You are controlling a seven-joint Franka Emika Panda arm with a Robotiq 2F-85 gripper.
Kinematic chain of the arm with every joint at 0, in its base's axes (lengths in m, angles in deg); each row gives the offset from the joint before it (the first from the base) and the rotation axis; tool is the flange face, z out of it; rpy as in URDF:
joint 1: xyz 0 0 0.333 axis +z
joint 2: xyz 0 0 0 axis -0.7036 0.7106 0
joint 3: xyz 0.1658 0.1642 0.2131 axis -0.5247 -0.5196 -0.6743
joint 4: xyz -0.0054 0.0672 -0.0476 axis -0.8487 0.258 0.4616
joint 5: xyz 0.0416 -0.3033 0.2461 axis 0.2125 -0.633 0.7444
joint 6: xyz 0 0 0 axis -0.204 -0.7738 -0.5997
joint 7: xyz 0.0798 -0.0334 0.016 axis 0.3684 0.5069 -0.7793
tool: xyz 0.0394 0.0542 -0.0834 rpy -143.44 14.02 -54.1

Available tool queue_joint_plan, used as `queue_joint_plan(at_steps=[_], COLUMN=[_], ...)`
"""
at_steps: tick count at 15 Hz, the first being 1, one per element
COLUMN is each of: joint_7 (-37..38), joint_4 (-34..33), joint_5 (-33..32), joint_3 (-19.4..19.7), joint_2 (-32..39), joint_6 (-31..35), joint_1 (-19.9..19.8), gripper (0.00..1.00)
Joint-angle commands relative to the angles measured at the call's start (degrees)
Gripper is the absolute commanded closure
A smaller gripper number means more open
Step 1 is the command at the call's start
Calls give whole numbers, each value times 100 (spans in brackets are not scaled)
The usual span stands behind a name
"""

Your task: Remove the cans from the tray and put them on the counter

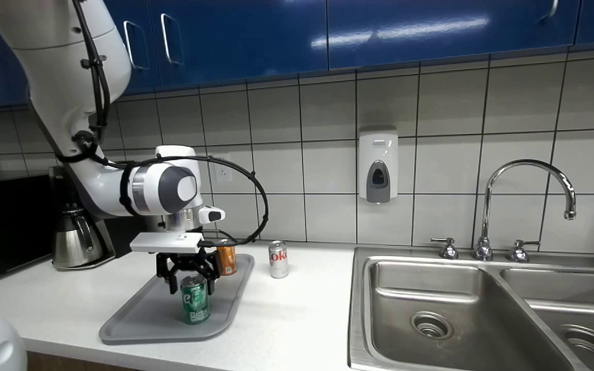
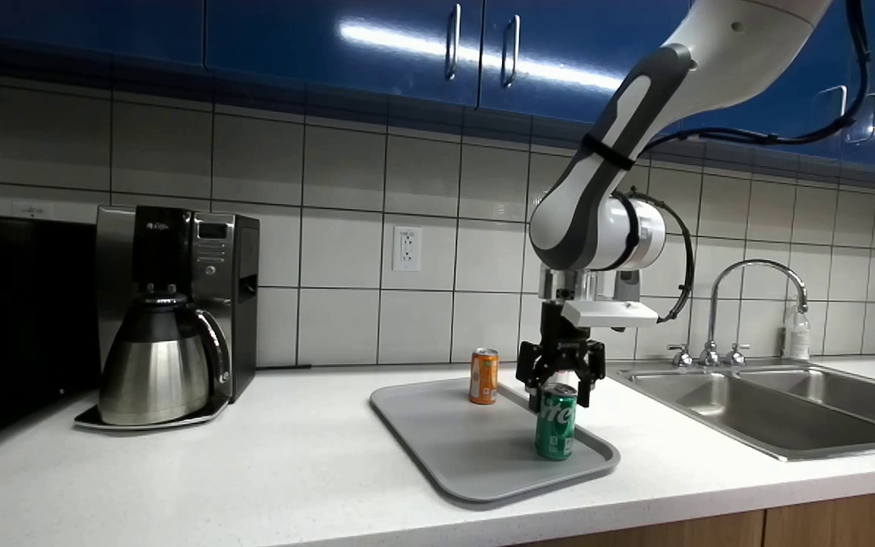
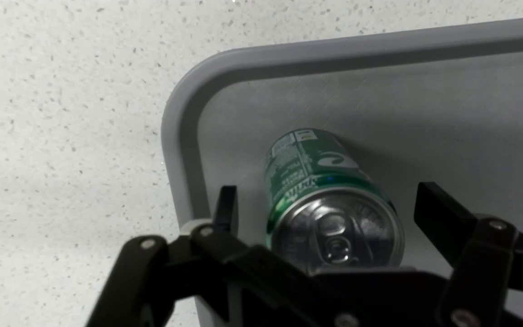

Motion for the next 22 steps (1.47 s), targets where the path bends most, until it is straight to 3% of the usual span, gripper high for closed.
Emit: queue_joint_plan(at_steps=[1, 3, 4, 5, 9, 10, 22], joint_7=[112, 95, 86, 85, 100, 97, 88], joint_4=[-197, -241, -255, -264, -263, -246, 74], joint_5=[-122, -129, -129, -145, -126, -127, -242], joint_3=[-33, -19, -12, 0, 1, 0, 42], joint_2=[142, 196, 214, 229, 227, 205, -308], joint_6=[-77, -80, -80, -70, -69, -60, 46], joint_1=[-67, -78, -85, -91, -92, -91, -129], gripper=[0, 0, 25, 26, 58, 62, 62])
